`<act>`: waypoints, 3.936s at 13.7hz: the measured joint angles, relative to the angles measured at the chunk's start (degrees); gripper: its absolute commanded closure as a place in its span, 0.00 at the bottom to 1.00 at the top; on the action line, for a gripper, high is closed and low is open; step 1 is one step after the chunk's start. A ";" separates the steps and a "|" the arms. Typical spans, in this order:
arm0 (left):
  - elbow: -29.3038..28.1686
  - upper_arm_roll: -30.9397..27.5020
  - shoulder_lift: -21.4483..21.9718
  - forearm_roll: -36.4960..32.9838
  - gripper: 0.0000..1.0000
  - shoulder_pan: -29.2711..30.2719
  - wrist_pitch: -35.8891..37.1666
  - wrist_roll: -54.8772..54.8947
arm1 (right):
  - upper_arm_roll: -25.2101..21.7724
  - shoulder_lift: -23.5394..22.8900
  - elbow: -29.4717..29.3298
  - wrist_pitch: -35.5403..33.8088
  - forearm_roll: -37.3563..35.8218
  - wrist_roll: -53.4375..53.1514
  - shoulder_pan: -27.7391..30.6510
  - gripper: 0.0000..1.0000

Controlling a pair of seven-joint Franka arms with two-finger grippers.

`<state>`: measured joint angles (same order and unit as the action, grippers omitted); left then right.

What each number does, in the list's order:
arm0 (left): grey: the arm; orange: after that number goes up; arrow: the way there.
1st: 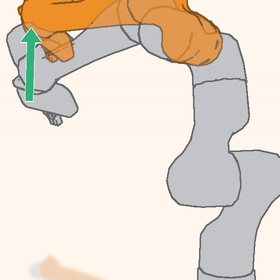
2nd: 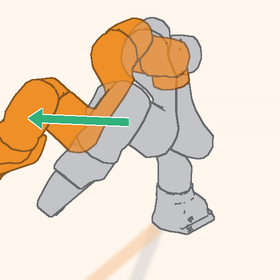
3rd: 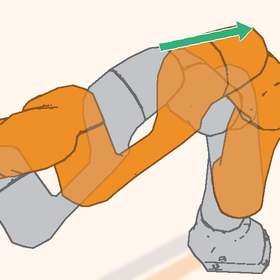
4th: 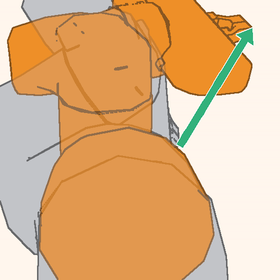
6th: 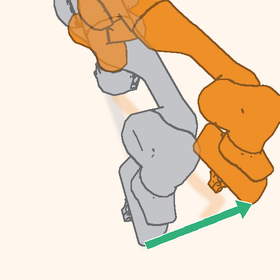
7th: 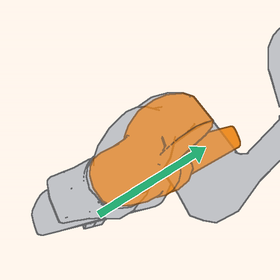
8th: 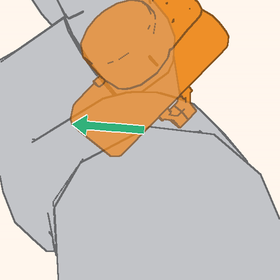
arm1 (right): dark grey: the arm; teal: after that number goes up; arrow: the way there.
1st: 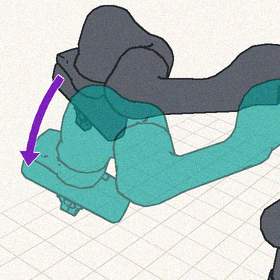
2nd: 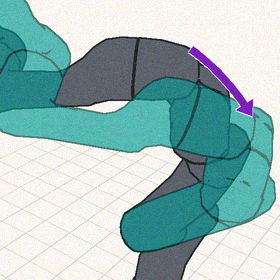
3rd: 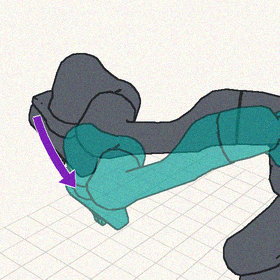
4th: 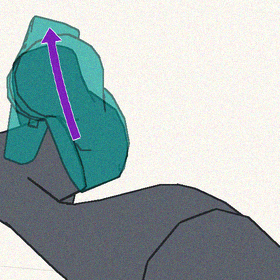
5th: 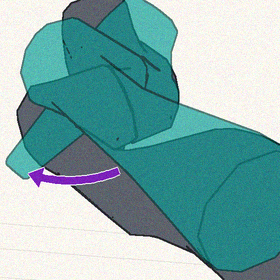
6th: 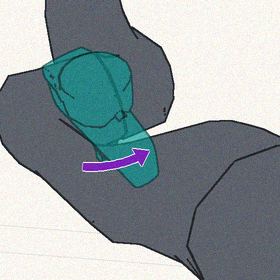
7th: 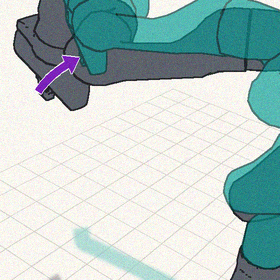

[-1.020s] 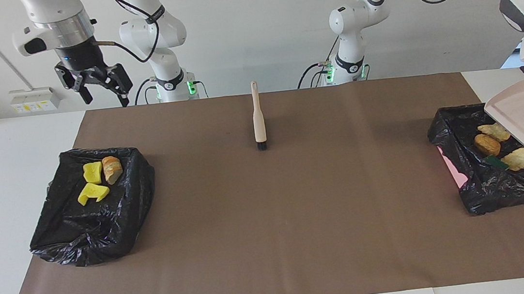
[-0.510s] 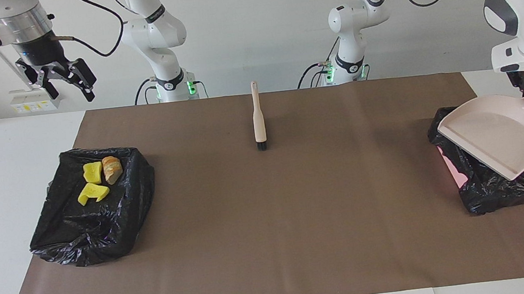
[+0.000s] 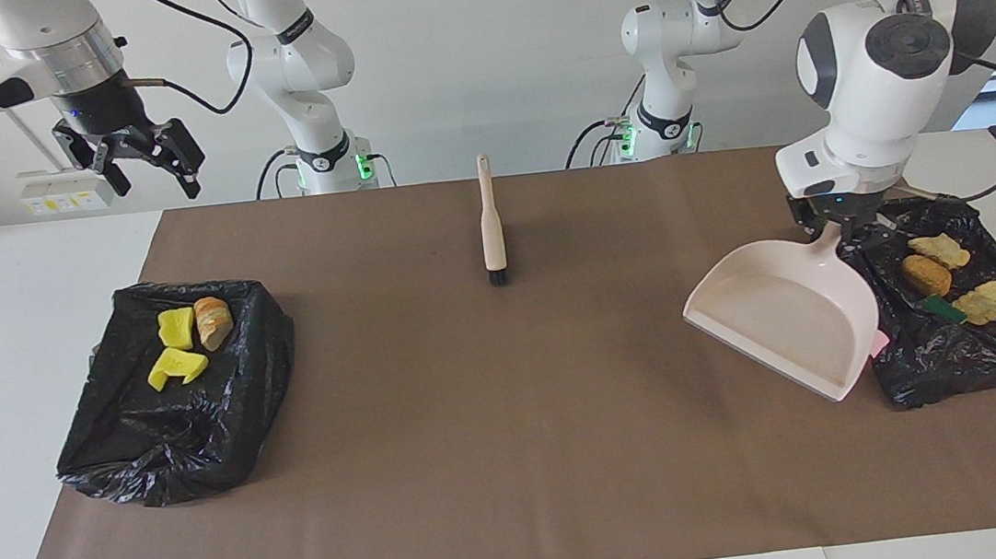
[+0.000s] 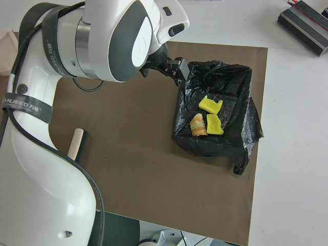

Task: Sweep and dump trash in bin

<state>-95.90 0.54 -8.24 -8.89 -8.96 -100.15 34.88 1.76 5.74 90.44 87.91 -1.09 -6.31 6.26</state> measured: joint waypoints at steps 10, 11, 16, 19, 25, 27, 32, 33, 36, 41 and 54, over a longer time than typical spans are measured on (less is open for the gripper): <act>-0.10 0.00 -9.41 15.51 1.00 -14.32 -13.29 -37.15 | -0.36 -0.02 0.10 -0.11 -0.04 0.00 -0.49 0.00; 0.50 0.00 -9.69 15.77 1.00 -15.04 -13.46 -38.46 | -1.07 -0.02 0.12 -0.30 -0.17 0.00 -1.36 0.00; 8.54 -0.05 -17.11 16.69 1.00 -20.70 -14.36 -46.45 | -9.69 0.00 0.11 -0.42 -0.58 0.00 -9.99 0.00; 16.29 -0.21 -24.99 16.70 1.00 -23.17 -13.39 -48.50 | -9.66 0.09 0.11 -0.42 -0.57 0.00 -10.65 0.00; 23.73 -0.36 -31.71 16.70 1.00 -27.35 -11.34 -56.33 | -9.44 0.14 0.11 -0.42 -0.57 0.00 -11.13 0.00; 23.74 -0.50 -31.68 16.69 0.67 -27.54 -11.05 -59.20 | -9.44 0.16 0.11 -0.42 -0.57 0.00 -11.13 0.00; 23.47 -1.14 -31.69 16.02 0.00 -27.53 -10.96 -60.62 | -9.82 0.19 0.09 -2.42 2.38 3.06 -10.81 0.00; 23.47 -1.19 -31.69 14.47 0.00 -27.53 -10.95 -60.62 | -9.86 0.08 -0.07 -2.60 2.45 3.57 -10.45 0.00; 23.63 -1.43 -31.49 11.66 0.00 -27.43 -11.04 -60.62 | -9.75 -1.18 -1.42 -2.88 2.58 3.73 -10.48 0.00; 22.89 -2.37 -23.94 11.08 0.00 -23.60 -9.78 -57.01 | -9.22 -1.34 -1.46 -2.11 0.49 5.42 -11.20 0.00; 16.85 -3.01 1.56 7.97 0.00 -0.84 9.13 -25.10 | -9.29 -1.35 -1.46 -2.10 -0.54 6.69 -11.17 0.00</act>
<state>-79.05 -2.47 -6.68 -0.91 -9.79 -91.02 9.78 -7.52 4.40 88.98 85.81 -1.63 0.38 -4.92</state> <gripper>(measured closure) 0.000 0.000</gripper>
